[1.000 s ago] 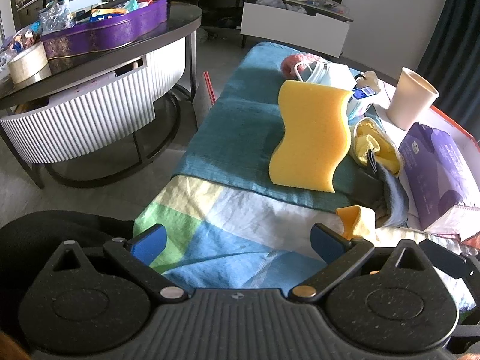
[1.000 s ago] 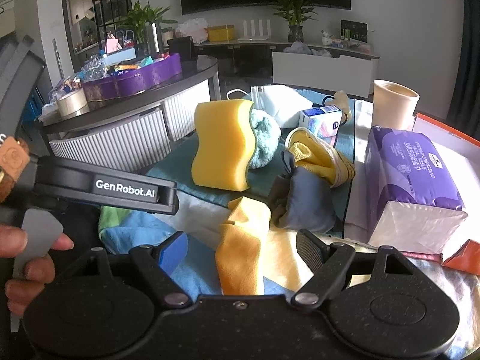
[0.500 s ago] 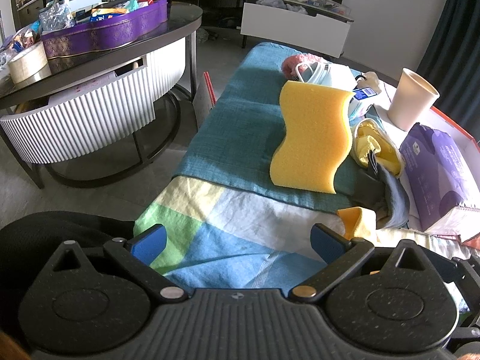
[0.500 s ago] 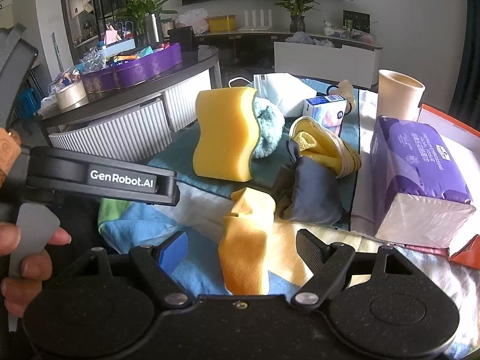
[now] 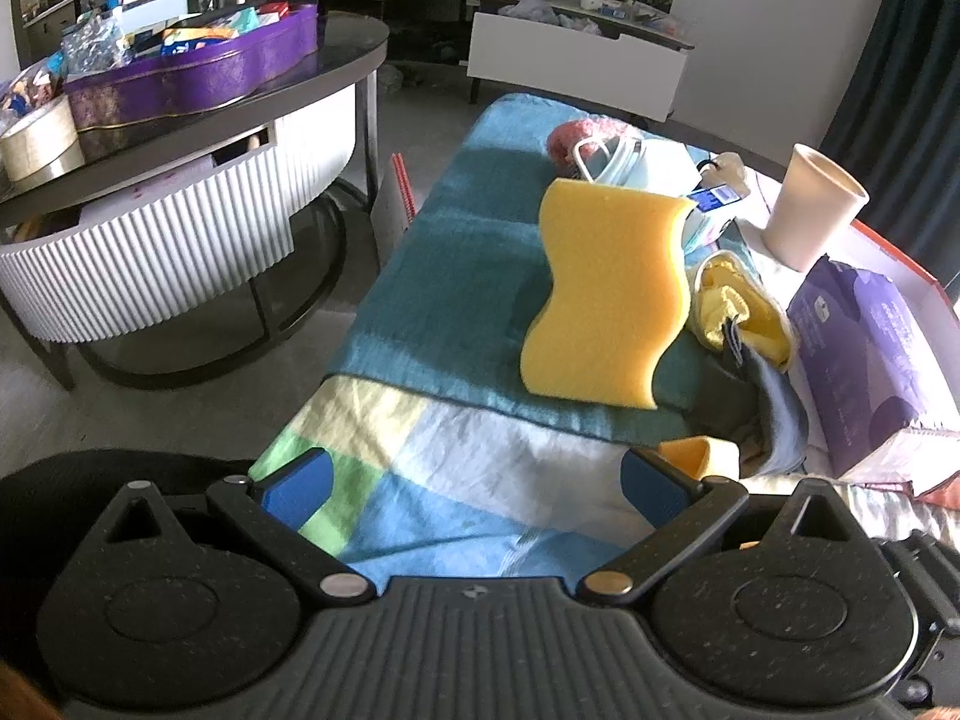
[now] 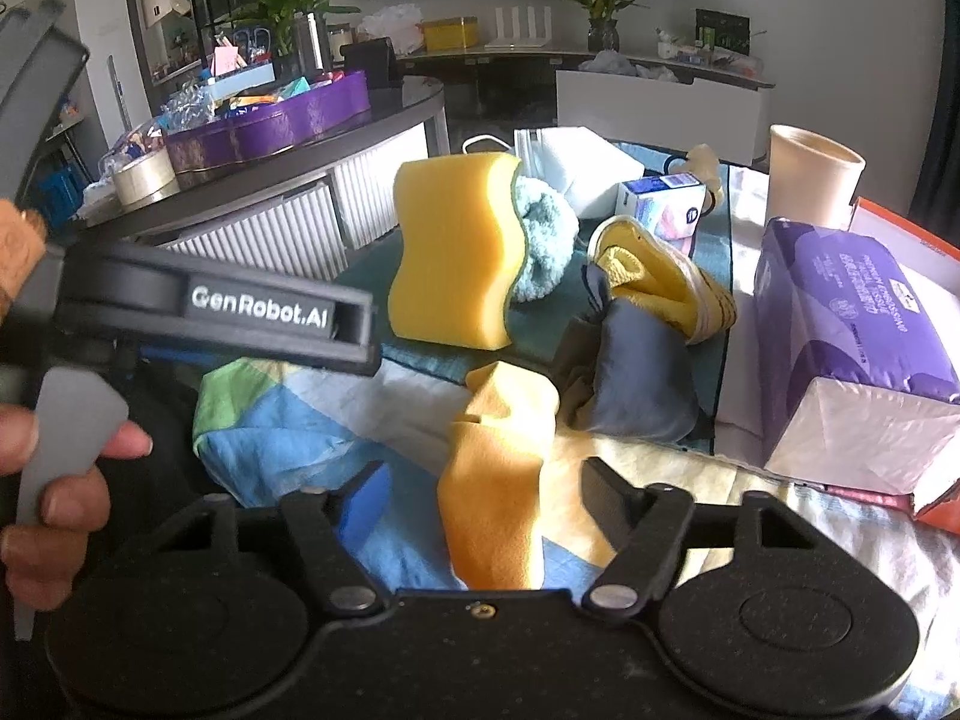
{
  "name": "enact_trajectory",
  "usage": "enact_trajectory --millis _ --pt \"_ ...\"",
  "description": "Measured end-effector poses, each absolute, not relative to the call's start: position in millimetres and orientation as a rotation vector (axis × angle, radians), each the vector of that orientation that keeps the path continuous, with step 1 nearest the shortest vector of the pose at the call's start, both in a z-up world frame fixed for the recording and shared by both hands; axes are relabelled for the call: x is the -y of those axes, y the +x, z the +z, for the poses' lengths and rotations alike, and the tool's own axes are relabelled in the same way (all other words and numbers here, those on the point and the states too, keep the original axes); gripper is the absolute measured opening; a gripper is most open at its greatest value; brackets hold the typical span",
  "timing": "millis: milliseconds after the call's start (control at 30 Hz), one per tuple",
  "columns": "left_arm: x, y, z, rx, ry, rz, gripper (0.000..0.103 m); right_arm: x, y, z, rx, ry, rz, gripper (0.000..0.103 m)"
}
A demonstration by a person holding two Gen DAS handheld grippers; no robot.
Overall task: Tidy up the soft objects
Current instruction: 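Grasp the yellow sponge with the left tool while the right tool grasps the orange cloth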
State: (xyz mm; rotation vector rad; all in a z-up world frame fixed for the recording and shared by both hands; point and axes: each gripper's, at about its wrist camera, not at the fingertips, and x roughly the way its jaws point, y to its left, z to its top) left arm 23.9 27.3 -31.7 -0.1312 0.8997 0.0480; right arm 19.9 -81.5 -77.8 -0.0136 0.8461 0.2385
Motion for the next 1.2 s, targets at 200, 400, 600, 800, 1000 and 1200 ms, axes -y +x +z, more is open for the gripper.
enact_trajectory --millis 200,400,600,800,1000,1200 --pt "-25 33 -32 -0.885 -0.128 0.033 0.103 85 25 -85 -0.874 -0.025 0.241 0.029" --pt "-20 44 -34 -0.866 -0.126 0.011 0.103 94 22 -79 -0.836 -0.03 0.207 0.013" --pt "-6 61 -36 -0.814 -0.106 -0.031 0.103 106 15 -68 -0.79 -0.048 0.172 0.012" --pt "7 86 -49 -0.797 -0.075 -0.03 0.102 117 14 -60 -0.765 -0.031 0.155 0.011" --pt "10 98 -56 -0.796 -0.097 -0.053 0.072 122 13 -57 -0.747 -0.028 0.151 0.01" --pt "11 93 -55 -0.78 -0.1 -0.091 0.07 125 12 -49 -0.71 -0.029 0.154 0.009"
